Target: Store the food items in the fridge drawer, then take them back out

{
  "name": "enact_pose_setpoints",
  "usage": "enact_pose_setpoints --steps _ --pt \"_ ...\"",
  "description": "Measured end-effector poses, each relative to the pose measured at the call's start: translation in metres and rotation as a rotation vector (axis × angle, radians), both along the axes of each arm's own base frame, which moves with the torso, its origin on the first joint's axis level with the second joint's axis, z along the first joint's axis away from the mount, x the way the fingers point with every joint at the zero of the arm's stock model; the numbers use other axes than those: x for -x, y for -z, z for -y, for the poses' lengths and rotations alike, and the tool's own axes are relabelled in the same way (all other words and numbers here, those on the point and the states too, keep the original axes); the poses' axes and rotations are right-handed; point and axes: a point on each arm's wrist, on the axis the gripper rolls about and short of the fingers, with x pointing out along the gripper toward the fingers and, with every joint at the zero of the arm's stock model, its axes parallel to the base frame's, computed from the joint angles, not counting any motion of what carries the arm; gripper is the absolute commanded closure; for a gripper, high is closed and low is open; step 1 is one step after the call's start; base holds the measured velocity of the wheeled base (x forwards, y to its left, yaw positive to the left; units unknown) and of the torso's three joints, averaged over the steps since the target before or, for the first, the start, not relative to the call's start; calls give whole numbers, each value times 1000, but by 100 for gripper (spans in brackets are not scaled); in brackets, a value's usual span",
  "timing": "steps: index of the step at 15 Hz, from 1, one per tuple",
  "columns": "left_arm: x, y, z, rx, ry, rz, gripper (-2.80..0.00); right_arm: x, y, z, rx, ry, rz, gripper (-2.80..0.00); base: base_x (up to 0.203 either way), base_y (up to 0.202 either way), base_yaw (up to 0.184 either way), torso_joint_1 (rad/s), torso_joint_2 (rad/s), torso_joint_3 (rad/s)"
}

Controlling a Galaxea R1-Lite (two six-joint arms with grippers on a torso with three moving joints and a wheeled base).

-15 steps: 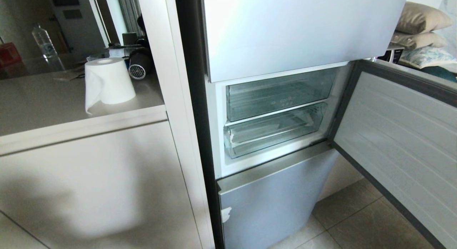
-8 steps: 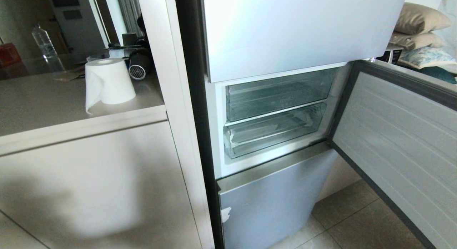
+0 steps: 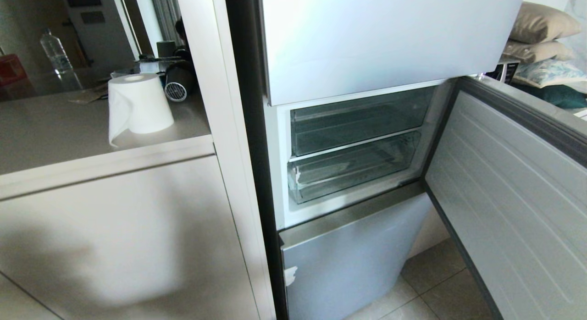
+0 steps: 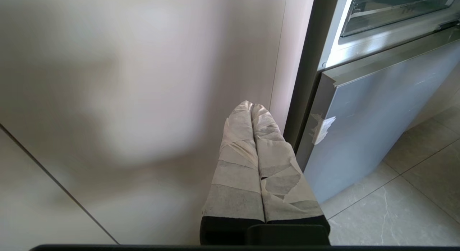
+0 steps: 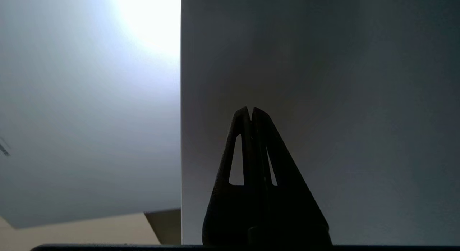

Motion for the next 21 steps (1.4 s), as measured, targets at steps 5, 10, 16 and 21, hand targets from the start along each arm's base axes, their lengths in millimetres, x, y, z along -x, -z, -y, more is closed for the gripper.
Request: enact_pose_setpoints --steps 5,10,16,21 --pt "0 0 0 0 0 0 0 -60 0 -74 64 -232 28 0 0 0 0 0 0 0" --pt "0 0 0 0 0 0 0 -104 2 -174 261 -393 117 0 0 0 0 0 0 0" --pt "0 0 0 0 0 0 0 -171 8 -270 613 -327 187 0 0 0 0 0 0 0" --pt "0 0 0 0 0 0 0 -231 18 -296 693 -304 235 0 0 0 0 0 0 0"
